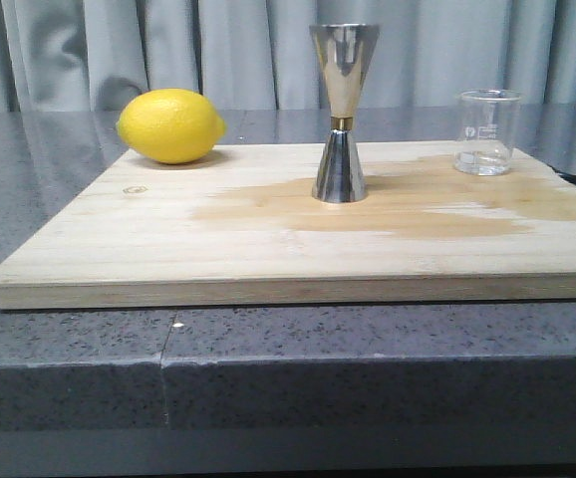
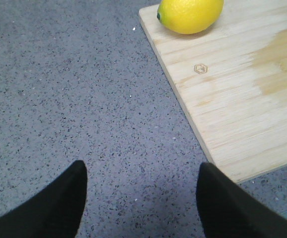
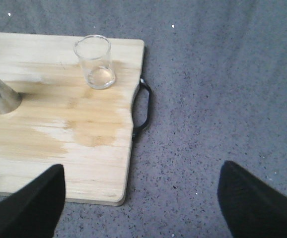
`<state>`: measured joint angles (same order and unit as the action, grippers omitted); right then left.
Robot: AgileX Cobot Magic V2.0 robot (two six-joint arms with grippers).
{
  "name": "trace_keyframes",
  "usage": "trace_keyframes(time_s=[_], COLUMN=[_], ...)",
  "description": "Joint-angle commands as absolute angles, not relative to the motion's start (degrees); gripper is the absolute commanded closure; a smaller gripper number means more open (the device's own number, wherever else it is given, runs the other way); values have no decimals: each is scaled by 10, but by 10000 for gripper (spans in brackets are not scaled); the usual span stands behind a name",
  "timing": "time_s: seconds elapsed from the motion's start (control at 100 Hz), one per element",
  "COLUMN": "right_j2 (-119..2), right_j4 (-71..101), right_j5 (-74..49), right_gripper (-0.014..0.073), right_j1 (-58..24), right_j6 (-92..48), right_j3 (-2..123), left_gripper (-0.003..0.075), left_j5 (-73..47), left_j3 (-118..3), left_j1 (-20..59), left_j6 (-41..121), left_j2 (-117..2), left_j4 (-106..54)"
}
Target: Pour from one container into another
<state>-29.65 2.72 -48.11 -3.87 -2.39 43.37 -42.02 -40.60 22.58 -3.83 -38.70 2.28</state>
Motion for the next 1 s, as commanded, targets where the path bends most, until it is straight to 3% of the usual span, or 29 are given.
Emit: trace_keyframes(time_s=[0.0, 0.29, 0.53, 0.69, 0.83, 0.99], right_j2=[-288, -285, -285, -285, -285, -285], right_j4=[29, 29, 29, 29, 29, 29], right_j5=[-409, -396, -396, -396, -396, -390], right_gripper=[32, 60, 439, 577, 650, 661], right_j1=[-35, -35, -35, -35, -35, -35], right_j6=[-23, -23, -23, -23, -23, -23], right_j3=[433, 418, 418, 418, 418, 418], left_gripper=[280, 306, 583, 741, 739, 739], left_j5=[-332, -285, -277, -277, -277, -278], left_j3=[-384, -354, -354, -354, -354, -354], left_j1=[225, 225, 225, 225, 225, 225], left_j6=[-54, -53, -53, -53, -53, -53], left_j2=[-355, -333, -333, -333, -333, -333], left_j4=[27, 31, 38, 39, 39, 39])
